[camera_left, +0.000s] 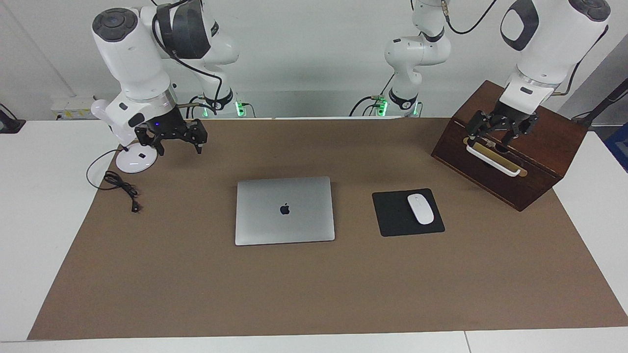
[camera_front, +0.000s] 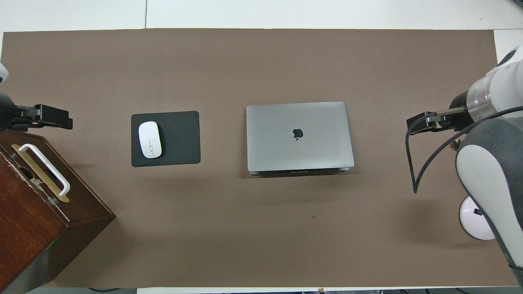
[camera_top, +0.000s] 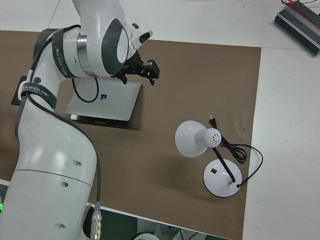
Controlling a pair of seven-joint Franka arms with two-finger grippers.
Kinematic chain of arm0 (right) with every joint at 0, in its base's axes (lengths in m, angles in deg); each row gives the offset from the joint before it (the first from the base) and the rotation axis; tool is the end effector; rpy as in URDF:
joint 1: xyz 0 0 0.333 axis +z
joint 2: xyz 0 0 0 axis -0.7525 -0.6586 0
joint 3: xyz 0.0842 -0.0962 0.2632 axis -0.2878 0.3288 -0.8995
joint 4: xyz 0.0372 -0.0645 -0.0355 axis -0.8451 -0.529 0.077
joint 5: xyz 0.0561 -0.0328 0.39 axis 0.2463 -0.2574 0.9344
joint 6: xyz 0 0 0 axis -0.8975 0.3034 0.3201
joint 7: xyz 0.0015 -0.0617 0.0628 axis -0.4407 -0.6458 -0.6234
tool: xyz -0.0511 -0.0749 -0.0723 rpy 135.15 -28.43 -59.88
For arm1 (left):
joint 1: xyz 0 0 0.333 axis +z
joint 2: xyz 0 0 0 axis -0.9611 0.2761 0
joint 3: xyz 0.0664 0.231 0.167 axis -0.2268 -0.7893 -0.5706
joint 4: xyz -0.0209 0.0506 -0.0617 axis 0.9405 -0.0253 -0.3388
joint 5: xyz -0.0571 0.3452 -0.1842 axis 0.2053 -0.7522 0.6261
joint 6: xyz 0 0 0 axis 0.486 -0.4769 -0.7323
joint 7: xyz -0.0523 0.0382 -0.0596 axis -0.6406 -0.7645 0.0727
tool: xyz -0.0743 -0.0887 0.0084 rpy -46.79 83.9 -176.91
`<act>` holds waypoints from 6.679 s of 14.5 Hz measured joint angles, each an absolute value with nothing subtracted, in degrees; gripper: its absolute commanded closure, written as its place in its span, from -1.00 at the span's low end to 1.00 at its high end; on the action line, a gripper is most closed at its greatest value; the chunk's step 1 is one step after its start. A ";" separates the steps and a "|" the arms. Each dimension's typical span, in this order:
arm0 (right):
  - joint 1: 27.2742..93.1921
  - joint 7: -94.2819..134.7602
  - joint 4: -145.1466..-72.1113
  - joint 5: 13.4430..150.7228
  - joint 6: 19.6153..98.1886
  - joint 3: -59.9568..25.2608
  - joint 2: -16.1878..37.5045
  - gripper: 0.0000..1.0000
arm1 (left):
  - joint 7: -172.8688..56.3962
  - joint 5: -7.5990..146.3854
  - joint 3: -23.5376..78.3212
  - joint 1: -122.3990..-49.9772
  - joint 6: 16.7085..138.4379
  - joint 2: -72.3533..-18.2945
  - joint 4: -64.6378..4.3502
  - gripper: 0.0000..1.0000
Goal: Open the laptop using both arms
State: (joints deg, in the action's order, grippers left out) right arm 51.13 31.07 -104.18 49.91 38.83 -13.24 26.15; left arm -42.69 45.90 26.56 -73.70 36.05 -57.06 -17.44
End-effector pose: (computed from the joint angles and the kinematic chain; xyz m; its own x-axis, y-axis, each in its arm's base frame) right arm 0.5585 0.0501 0.5299 0.9984 0.0499 -0.0271 0.0507 -0.9983 0.0288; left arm 0.5570 -0.0222 0.5665 0.9988 -0.0318 0.0371 -0.0329 -0.9990 0.0289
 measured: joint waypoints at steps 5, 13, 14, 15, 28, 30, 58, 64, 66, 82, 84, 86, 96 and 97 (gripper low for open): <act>51.13 31.07 -104.18 49.91 38.83 -13.24 26.15 -1.00 | -42.69 45.92 26.47 -73.66 36.04 -57.07 -17.44 -1.00; 51.13 31.07 -104.19 49.91 38.83 -13.26 26.15 -1.00 | -42.69 45.94 26.48 -73.70 36.30 -57.27 -17.44 -1.00; 51.13 31.07 -104.19 49.91 38.83 -13.26 26.15 -1.00 | -42.69 45.94 26.52 -73.70 36.37 -57.27 -17.44 -1.00; 51.13 31.07 -104.19 49.91 38.83 -13.26 26.15 -1.00 | -42.69 45.94 26.52 -73.70 36.40 -57.27 -17.44 -1.00; 49.51 24.44 -104.71 51.88 38.83 -13.15 26.13 -1.00 | -42.70 45.96 26.32 -73.63 36.41 -57.27 -17.44 0.29; 48.19 20.51 -104.92 53.33 39.21 -13.08 26.12 -1.00 | -42.70 45.96 26.12 -73.58 36.56 -57.28 -17.44 1.00; 71.63 13.12 -128.10 29.89 64.12 -14.31 25.30 -1.00 | -37.81 55.46 27.17 -83.28 85.53 -66.47 -53.75 1.00; 74.46 29.62 -131.34 29.37 66.03 -14.33 25.57 -1.00 | -37.81 55.53 27.14 -89.82 106.42 -66.36 -65.62 1.00; 74.61 30.59 -131.87 28.13 67.02 -14.31 25.58 -1.00 | -37.80 55.54 27.14 -92.27 112.33 -66.33 -69.17 1.00; 75.58 28.00 -138.90 18.49 80.17 -14.01 24.22 -1.00 | -44.16 55.76 27.08 -114.20 125.09 -60.09 -75.95 1.00; 75.37 27.85 -138.90 18.49 80.19 -14.00 24.08 -1.00 | -44.49 55.76 27.08 -115.51 128.72 -57.68 -76.11 1.00; 75.40 27.85 -138.90 18.49 80.20 -14.01 24.07 -1.00 | -45.35 55.76 27.10 -116.45 134.92 -53.35 -76.24 1.00; 75.45 27.85 -138.92 18.49 80.70 -14.05 23.19 -1.00 | -46.03 55.76 26.19 -116.81 139.26 -46.60 -69.76 1.00; 75.44 27.85 -138.92 18.49 80.93 -14.05 23.18 -1.00 | -46.03 55.76 26.15 -116.58 139.26 -45.87 -69.07 1.00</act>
State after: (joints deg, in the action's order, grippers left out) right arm 75.44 27.85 -138.92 18.49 80.93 -14.05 23.18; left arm -46.03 55.76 26.15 -116.58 139.26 -45.87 -69.07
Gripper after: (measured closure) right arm 0.000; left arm 0.991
